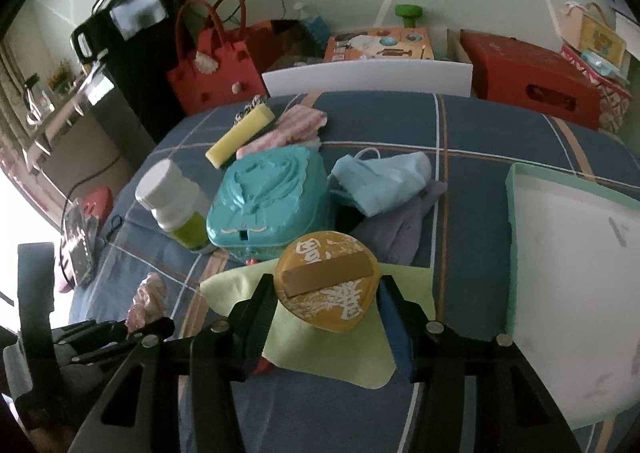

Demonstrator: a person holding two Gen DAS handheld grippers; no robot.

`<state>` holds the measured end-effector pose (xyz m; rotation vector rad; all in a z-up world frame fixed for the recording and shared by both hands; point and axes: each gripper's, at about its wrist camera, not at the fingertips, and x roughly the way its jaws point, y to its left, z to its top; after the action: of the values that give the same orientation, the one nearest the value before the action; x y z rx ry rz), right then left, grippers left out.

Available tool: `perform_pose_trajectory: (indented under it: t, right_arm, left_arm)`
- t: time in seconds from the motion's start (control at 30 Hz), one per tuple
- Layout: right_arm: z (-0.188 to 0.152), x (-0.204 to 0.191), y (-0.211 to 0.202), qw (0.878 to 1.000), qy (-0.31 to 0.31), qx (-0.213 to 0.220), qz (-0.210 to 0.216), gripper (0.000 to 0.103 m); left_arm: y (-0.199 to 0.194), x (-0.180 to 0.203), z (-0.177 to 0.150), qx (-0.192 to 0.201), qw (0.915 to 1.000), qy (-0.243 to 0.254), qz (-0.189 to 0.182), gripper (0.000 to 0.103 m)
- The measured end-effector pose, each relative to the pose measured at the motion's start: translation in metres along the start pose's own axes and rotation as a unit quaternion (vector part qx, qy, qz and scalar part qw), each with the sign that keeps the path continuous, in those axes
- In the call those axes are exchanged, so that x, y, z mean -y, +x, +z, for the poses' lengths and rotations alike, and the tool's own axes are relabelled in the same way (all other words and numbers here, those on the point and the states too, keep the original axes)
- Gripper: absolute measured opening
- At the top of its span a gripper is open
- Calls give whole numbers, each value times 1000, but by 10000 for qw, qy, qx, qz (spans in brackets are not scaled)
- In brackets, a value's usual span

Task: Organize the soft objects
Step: 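Grasp the pink-white scrunchie with the left tool while the right tool grasps the round tan sponge disc, then carry both items over the white tray and open both tools to drop them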

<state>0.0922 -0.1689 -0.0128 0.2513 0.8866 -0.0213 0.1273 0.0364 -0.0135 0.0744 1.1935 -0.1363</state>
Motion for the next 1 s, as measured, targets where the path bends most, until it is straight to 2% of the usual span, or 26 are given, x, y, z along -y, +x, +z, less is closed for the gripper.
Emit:
perform_pose_trajectory:
  t: [0.23,0.37,0.53,0.63,0.73,0.83,1.0]
  right_arm:
    - [8,17,-22,9992,306,253,63,54]
    - [10,34,-34,9981,482,377,-76,54]
    - [11,63,-49,9949,771,518,-392,54]
    - [11,89,-56,9905,1095,527,-638,54]
    - [9,117,-61,9848,1505,503,-711,54]
    - [2,145,-66,9774,1844,443,-932,54]
    - [-8,183,-73,9605,2283,285,-1568,54]
  left_arm:
    - [-44,21,16,539,9984,139,-96,24]
    - [-55,58,22,830,9949,493,-289,24]
    - [-52,106,24,853,9905,948,-522,24]
    - [-51,136,26,884,9871,1177,-634,24]
    - [-47,165,27,870,9838,1388,-730,24]
    - [-41,185,28,826,9809,1561,-809,24]
    - [-28,224,24,733,9759,1801,-985,24]
